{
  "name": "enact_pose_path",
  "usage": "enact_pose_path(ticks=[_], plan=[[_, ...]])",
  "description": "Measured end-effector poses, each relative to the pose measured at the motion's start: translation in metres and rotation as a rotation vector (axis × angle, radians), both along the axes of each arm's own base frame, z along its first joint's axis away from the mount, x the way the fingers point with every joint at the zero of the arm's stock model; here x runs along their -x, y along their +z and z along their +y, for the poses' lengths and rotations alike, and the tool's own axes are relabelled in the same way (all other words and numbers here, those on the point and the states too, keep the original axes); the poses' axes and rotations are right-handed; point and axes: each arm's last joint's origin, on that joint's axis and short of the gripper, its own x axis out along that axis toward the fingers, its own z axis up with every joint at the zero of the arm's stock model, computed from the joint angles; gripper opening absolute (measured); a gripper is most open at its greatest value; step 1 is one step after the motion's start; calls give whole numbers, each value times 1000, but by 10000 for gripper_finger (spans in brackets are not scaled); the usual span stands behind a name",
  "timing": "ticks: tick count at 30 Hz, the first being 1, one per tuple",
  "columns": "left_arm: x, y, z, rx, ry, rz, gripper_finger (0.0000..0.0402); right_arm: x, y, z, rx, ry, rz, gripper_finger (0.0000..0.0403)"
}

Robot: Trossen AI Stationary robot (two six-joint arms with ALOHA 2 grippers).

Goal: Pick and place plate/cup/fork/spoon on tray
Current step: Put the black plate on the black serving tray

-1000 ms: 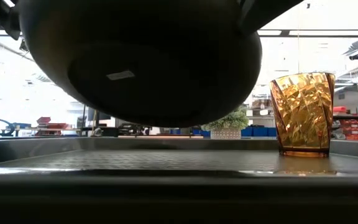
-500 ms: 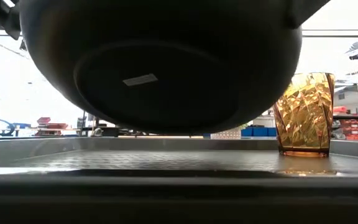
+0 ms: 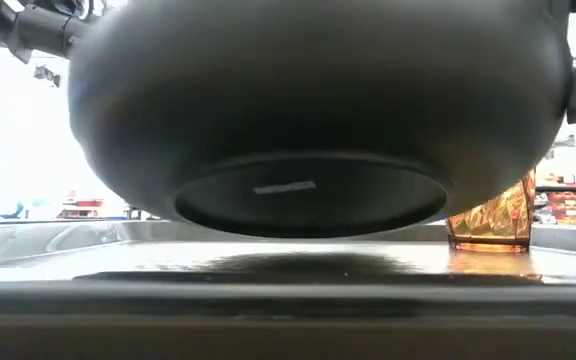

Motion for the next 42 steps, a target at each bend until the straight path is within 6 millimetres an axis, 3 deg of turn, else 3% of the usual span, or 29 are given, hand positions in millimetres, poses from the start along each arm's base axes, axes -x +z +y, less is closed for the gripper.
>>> enact_pose_path(ticks=[8,15,30,37,42], plan=[[0,0,0,0,0,1,87,9,-7,6,-1,20,22,12],[0,0,0,0,0,1,87,16,-17,5,-37,-71,81,22],[0,0,0,2,-4,2,87,25,-19,13,-77,-157,122,94],[-1,-18,-7,100,-195,154,87,20,5,18,-102,-223,129,109],[-4,-35,-21,180,-378,317,87,9,26,20,-77,-273,-20,108]])
